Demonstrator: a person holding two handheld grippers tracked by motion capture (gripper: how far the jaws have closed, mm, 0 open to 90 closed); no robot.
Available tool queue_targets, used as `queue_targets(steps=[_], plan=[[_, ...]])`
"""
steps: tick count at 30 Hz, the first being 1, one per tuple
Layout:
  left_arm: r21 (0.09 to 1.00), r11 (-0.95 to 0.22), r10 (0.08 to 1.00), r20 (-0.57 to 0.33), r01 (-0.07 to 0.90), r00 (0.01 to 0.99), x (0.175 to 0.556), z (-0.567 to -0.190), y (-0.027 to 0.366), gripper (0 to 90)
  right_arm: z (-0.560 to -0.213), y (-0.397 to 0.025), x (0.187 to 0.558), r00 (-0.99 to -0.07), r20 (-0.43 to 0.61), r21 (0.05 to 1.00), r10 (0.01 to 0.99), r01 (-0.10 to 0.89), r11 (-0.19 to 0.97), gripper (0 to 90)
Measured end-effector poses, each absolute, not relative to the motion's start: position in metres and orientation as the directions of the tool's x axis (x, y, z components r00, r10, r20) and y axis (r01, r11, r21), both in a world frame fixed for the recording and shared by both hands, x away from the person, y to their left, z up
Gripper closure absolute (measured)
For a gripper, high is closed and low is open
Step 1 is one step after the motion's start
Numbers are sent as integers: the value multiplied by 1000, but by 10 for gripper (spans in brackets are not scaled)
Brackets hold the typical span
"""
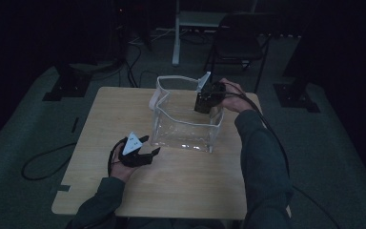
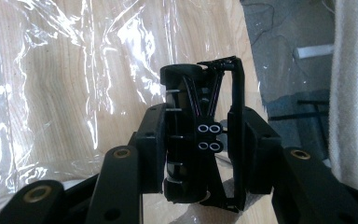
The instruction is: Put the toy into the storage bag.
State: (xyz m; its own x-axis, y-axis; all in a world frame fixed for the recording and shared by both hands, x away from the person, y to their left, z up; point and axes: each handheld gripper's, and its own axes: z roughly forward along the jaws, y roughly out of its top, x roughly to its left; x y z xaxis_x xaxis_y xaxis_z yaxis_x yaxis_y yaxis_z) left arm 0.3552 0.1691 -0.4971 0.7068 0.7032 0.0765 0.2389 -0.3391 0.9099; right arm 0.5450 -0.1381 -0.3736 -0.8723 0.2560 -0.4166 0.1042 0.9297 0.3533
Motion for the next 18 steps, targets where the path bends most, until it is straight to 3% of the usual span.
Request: queue_targets(steps=[18], plan=[[909,-346,697,83,233,712,355,-497,167,324,-370,-123,540,-867,-450,245,215,111,963,582]])
